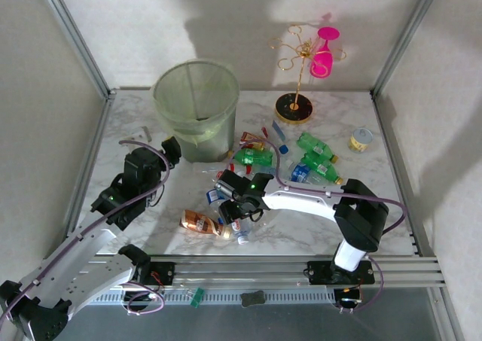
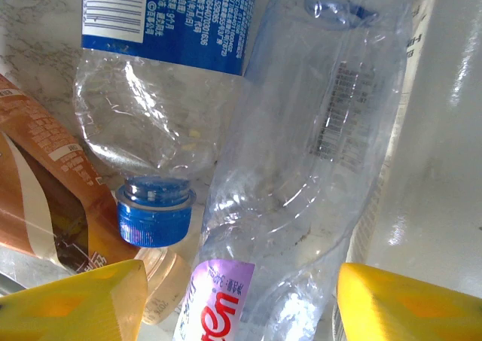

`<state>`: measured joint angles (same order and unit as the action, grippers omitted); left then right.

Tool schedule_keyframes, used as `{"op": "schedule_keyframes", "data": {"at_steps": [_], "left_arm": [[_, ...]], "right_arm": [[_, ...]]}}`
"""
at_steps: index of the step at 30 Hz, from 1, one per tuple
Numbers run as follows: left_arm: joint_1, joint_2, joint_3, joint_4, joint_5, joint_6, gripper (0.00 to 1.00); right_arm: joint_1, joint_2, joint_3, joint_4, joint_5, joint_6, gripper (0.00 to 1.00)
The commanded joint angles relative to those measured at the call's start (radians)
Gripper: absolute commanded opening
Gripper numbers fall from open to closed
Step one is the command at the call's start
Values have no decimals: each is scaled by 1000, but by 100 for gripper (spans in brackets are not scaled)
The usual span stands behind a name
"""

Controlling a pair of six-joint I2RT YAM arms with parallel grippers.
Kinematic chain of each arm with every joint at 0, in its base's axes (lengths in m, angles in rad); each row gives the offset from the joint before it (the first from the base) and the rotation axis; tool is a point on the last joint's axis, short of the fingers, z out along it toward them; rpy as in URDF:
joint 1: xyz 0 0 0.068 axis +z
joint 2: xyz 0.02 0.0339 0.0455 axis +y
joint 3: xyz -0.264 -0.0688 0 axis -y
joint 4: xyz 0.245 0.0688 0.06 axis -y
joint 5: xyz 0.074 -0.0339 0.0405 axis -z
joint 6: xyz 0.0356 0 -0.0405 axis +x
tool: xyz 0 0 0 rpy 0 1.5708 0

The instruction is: Put the plastic bottles in the bin

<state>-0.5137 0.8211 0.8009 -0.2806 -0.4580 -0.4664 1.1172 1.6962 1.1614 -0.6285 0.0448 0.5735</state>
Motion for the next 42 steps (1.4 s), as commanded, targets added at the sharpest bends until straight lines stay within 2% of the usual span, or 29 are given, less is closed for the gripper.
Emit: {"op": "schedule_keyframes", "data": {"at_steps": [1, 13, 22, 24, 30, 35, 42], "left_arm": [[-2, -10, -15, 12, -19, 19, 84], [-3, -10, -17, 15, -27, 14, 84], [-3, -8, -19, 16, -30, 14, 85], [-3, -6, -19, 18, -21, 18, 84], [-3, 16, -8, 24, 15, 20, 84], [-5, 14, 0, 39, 144, 6, 85], [-17, -6, 31, 110, 525, -15, 88]], "right_arm": [[7, 34, 3, -1, 23, 24, 68], [15, 90, 47, -113, 201, 38, 68], [17, 99, 27, -66, 171, 33, 54], [22, 77, 31, -66, 183, 32, 51], [26, -96, -22, 5, 167, 13, 48], [26, -239, -100, 68, 184, 4, 48], [25, -440, -151, 177, 225, -40, 48]]}}
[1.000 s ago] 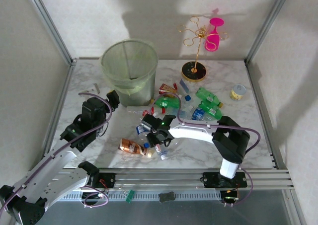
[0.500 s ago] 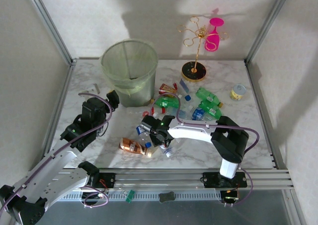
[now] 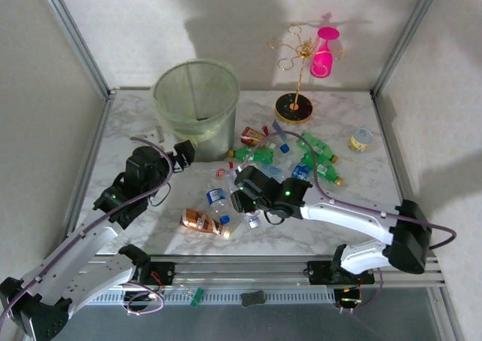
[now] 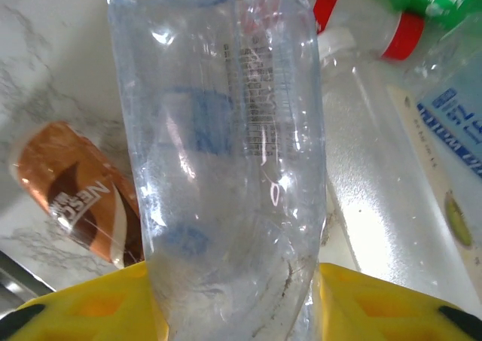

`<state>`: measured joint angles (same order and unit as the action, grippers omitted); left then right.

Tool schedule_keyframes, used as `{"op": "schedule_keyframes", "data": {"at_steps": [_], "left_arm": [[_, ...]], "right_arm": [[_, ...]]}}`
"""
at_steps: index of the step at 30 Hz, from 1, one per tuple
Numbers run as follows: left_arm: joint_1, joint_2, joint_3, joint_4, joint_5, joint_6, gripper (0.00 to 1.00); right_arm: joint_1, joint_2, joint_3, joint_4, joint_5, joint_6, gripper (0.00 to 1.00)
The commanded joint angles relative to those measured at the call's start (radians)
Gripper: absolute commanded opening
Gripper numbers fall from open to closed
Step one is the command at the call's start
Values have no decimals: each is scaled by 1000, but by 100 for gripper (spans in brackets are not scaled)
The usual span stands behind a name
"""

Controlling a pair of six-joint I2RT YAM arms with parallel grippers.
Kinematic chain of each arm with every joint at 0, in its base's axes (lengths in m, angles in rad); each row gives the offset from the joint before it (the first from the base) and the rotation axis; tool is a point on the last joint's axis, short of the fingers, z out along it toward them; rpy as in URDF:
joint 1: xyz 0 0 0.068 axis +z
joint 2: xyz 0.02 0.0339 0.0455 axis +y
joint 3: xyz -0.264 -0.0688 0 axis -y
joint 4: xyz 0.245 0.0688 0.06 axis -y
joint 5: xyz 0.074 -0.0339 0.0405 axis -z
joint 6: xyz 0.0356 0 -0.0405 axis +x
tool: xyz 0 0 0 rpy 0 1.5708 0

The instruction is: Put the plastic bottles in the bin

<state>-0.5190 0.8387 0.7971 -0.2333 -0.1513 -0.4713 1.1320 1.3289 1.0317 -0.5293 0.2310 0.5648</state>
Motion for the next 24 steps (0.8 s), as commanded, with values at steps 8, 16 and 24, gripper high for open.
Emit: {"op": "schedule_keyframes", "data": {"at_steps": [8, 16, 24], "left_arm": [[-30, -48, 42, 174, 622, 18, 92], [-101, -8, 80, 219, 696, 41, 91], [-176, 73, 95, 310, 829, 16, 82]], "right_arm": [[-3, -234, -38, 243, -45, -102, 49], [-2, -287, -41, 361, -155, -155, 50], [-4, -293, -46, 400, -189, -151, 50]]}}
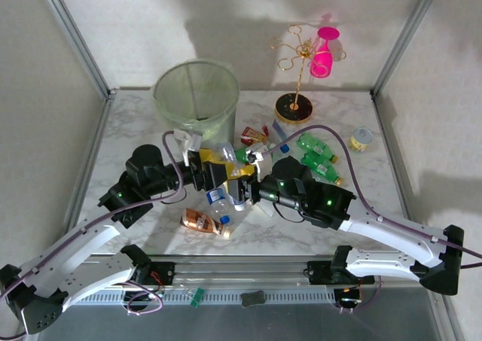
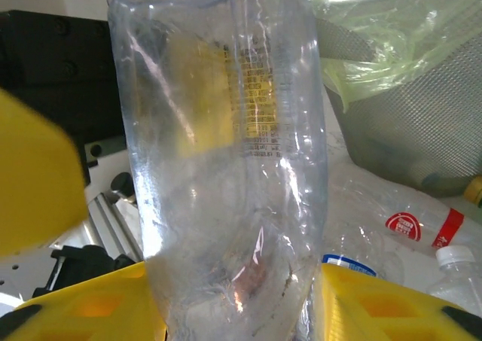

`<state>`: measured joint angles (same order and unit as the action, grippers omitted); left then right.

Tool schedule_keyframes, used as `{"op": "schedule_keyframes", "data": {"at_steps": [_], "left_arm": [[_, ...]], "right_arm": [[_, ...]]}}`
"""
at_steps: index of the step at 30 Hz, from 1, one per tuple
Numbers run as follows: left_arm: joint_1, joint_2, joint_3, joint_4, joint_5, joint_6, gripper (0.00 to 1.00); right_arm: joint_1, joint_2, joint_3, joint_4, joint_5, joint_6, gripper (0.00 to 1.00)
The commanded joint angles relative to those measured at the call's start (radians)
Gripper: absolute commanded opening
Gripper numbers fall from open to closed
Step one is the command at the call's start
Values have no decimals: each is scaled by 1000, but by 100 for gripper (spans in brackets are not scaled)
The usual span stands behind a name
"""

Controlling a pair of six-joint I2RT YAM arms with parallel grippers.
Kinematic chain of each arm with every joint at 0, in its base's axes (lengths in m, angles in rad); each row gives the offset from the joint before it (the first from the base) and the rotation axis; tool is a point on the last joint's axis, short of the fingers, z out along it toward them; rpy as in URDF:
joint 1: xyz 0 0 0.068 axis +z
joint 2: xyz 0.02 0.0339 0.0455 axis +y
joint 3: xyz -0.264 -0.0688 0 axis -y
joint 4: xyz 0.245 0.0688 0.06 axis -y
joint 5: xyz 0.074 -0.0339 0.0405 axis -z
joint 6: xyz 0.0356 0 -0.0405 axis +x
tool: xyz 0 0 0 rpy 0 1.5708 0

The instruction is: Put the plastic bottles in the bin

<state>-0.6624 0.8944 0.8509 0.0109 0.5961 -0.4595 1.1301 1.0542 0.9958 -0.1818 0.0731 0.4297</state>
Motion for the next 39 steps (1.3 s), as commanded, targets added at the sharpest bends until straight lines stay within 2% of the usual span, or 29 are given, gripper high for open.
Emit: {"op": "schedule_keyframes", "data": {"at_steps": [1, 10, 15, 18, 20, 22, 24, 25, 30, 39], "left_arm": [[-42, 24, 46, 62, 74, 10, 82], [-51, 27, 88, 63, 23, 32, 64], [-51, 64, 97, 74, 60, 30, 45], [-52, 71, 101, 92, 66, 20, 43], [-51, 69, 119, 85, 48, 26, 43], [-51, 74, 149, 48, -2, 50, 43], [-45, 92, 192, -2, -55, 81, 43], [-40, 109, 221, -28, -95, 92, 43], [15, 245, 419, -201, -349, 123, 41], [142, 433, 668, -217, -543, 72, 40]], "right_arm": [[0, -21, -10, 56, -39, -18, 50], [-1, -47, -40, 71, -41, -21, 50], [-1, -41, -46, 76, -41, -23, 50], [-1, -43, -46, 63, -23, -25, 51], [0, -54, -47, 52, 10, -25, 56], [-1, -67, -44, 40, 48, -21, 61], [-1, -81, -36, 35, 62, -25, 73], [0, -87, -33, 32, 67, -26, 75], [-2, -120, -11, -3, 115, -43, 77], [-2, -168, 25, -69, 235, -71, 77]]}}
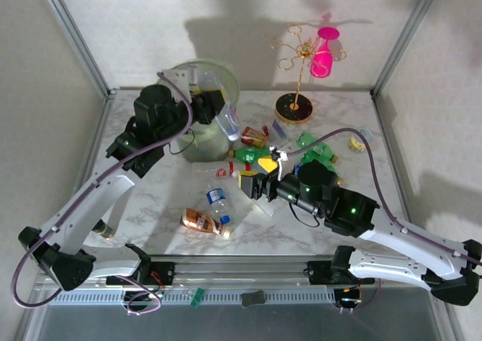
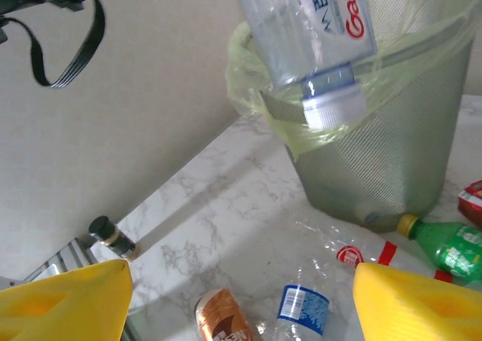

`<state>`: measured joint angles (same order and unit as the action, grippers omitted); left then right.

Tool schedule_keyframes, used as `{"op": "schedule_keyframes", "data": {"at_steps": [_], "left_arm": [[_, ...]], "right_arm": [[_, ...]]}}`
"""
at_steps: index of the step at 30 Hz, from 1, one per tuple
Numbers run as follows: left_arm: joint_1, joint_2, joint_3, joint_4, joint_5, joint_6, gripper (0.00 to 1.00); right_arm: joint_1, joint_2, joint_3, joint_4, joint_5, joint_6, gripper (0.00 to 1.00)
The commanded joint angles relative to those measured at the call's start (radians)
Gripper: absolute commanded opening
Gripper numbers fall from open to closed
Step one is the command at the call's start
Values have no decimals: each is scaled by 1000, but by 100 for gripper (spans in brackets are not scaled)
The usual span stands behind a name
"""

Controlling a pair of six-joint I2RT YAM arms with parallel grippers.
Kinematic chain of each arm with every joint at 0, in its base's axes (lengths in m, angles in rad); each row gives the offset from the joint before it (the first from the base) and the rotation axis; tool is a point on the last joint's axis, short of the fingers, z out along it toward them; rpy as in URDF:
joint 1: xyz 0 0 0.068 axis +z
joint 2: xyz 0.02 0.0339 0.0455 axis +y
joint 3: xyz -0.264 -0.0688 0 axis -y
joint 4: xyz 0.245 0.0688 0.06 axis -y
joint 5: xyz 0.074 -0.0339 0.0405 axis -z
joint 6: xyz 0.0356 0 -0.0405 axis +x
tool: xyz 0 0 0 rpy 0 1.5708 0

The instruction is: Put the plastic bottles in the bin

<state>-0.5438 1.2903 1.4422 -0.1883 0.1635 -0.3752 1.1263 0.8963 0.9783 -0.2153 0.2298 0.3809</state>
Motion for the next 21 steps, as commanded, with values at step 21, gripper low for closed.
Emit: {"op": "schedule_keyframes", "data": {"at_steps": [21], "left_arm": [[205, 502, 368, -198, -253, -228, 40]], "right_arm": [[-2, -40, 20, -194, 473, 78, 78]]}}
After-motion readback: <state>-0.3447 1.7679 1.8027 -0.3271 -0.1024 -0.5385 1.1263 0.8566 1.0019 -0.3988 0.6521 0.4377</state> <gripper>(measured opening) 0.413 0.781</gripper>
